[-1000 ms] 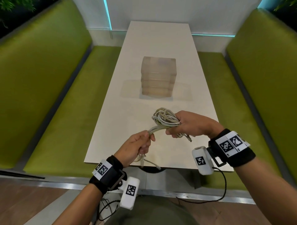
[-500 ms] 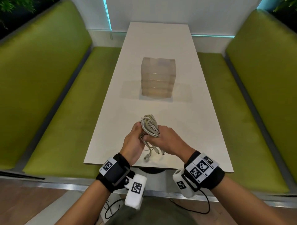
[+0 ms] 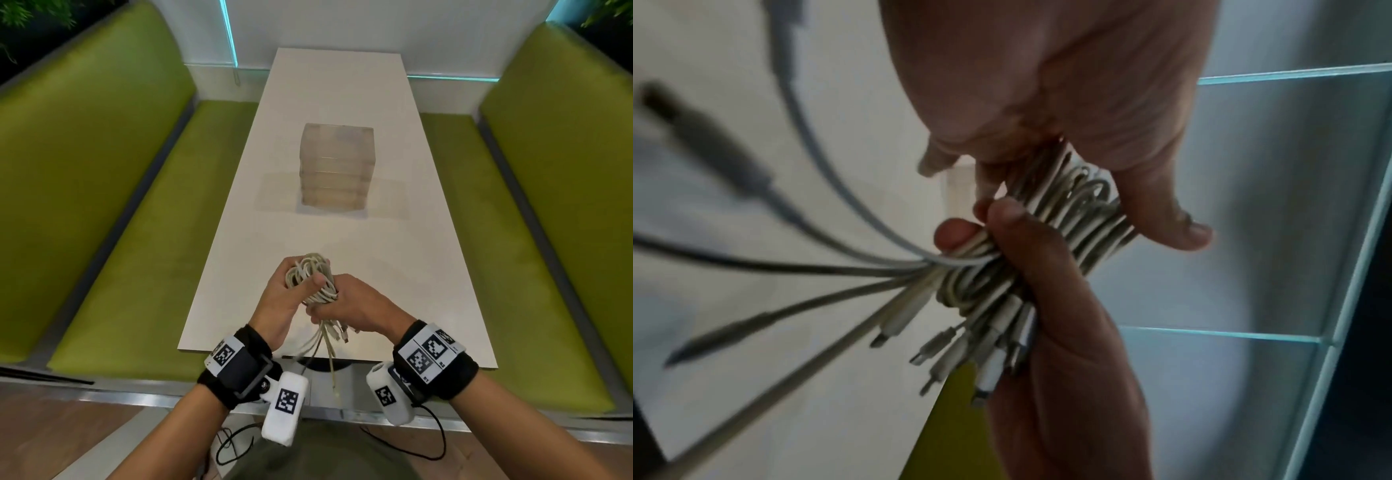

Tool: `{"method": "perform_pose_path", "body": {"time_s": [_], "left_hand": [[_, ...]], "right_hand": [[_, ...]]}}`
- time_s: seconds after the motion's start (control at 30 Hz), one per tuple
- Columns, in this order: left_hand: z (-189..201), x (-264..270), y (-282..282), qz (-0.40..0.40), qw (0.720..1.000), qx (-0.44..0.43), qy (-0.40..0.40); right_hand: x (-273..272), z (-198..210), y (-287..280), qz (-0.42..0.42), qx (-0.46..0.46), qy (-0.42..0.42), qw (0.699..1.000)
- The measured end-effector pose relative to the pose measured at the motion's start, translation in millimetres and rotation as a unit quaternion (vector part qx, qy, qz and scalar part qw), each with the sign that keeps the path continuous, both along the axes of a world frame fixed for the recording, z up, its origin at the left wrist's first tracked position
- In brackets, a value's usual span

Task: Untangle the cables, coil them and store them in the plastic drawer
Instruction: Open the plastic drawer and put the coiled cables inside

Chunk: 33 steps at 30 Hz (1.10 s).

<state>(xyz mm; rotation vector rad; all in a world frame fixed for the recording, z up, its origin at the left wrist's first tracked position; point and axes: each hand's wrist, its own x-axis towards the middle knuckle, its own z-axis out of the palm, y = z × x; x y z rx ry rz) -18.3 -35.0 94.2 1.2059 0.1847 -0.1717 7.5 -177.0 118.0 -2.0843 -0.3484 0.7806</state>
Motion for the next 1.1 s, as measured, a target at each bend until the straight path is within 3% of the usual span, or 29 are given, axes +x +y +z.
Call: {"method": "perform_pose_path", "body": {"time_s": [0.1,0.3,0.5,0.77,0.87,0.97,1.1], "left_hand": [[5.0,-2.4,-4.0,0.021,0.998,-0.062,-0.005],[19.5,-2.2,-6.8,0.014,0.999,-0.001,-0.028],[24.5,-4.4,-7.9,-0.004,0.999,0.034,-0.029],[29.4,-7.3,-11.8,-0.003,0.997,0.068,-0.034],[22.3,-5.3,-10.8,-0.008,0.997,0.05,-0.058],[6.7,-3.5,-2.8,-0.058,0.995,0.053,-0.061],[-11.8,-11.2,2.3,-0.203,0.97,0.134,-0.018]], "right_hand": [[-3.6,0.8,-0.1,0.04,0.064,0.024,0.997],[-9.7,-1.1,-1.0,0.085,0.184,0.127,0.971],[-16.1,1.3,-5.1,0.063,0.249,0.151,0.955],[-16.8,-7.6,-4.2,0.027,0.278,0.157,0.947],[-12.4,-5.9,-5.8,0.035,0.238,0.12,0.963],[-6.1,-0.5,-14.0,0.028,0.192,0.056,0.979],[3.4,7.0,-25.3,-0.053,0.24,0.023,0.969]]}}
